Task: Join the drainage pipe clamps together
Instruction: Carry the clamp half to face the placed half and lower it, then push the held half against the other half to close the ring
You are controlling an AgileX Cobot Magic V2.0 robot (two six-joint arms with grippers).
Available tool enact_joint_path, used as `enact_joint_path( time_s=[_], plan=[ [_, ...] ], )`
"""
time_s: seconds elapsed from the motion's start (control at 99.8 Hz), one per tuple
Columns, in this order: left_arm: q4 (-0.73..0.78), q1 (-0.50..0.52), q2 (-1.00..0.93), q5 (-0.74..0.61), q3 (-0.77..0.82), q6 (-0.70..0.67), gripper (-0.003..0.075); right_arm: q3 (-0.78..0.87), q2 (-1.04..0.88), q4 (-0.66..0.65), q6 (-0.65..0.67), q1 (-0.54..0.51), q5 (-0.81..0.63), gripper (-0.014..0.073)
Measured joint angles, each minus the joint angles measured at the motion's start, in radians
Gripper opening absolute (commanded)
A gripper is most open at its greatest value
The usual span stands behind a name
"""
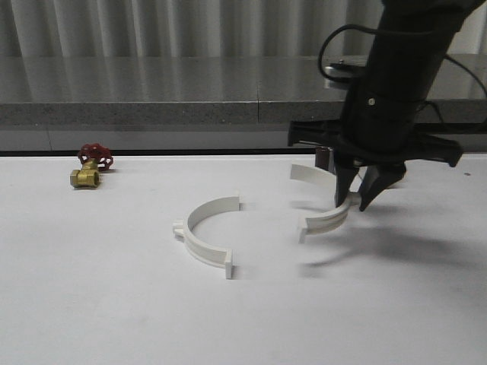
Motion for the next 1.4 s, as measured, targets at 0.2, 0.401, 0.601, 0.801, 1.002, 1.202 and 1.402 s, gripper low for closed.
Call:
enact_joint_path(
  time_s=[0.2, 0.401, 0.601, 0.801, 1.002, 1.202, 1.402],
  plan=[
    [0.0, 0.0, 0.0, 0.0, 0.0, 0.0, -0.002, -0.082, 0.086, -0.006, 0.023, 0.063, 0.034, 0.0011],
    [0.0, 0.0, 0.0, 0.0, 0.0, 0.0, -0.002, -0.136, 0.131, -0.006, 0.042, 0.097, 0.051, 0.0011],
    [0.0, 0.0, 0.0, 0.0, 0.0, 0.0, -0.002, -0.15, 0.159, -0.008, 0.053, 0.1, 0.062, 0.0011],
    [0.0, 0.0, 0.0, 0.0, 0.0, 0.0, -0.002, -0.152, 0.159, -0.008, 0.061, 0.102, 0.066, 0.0011],
    [0.0, 0.0, 0.0, 0.0, 0.0, 0.0, -0.002, -0.152, 0.159, -0.008, 0.082, 0.103, 0.066, 0.0011],
    [0.0, 0.0, 0.0, 0.0, 0.0, 0.0, -0.002, -0.152, 0.159, -0.008, 0.101, 0.103, 0.066, 0.0011],
    [0.0, 0.0, 0.0, 0.0, 0.0, 0.0, -0.002, -0.152, 0.159, 0.002, 0.107, 0.103, 0.066, 0.0011]
  ],
)
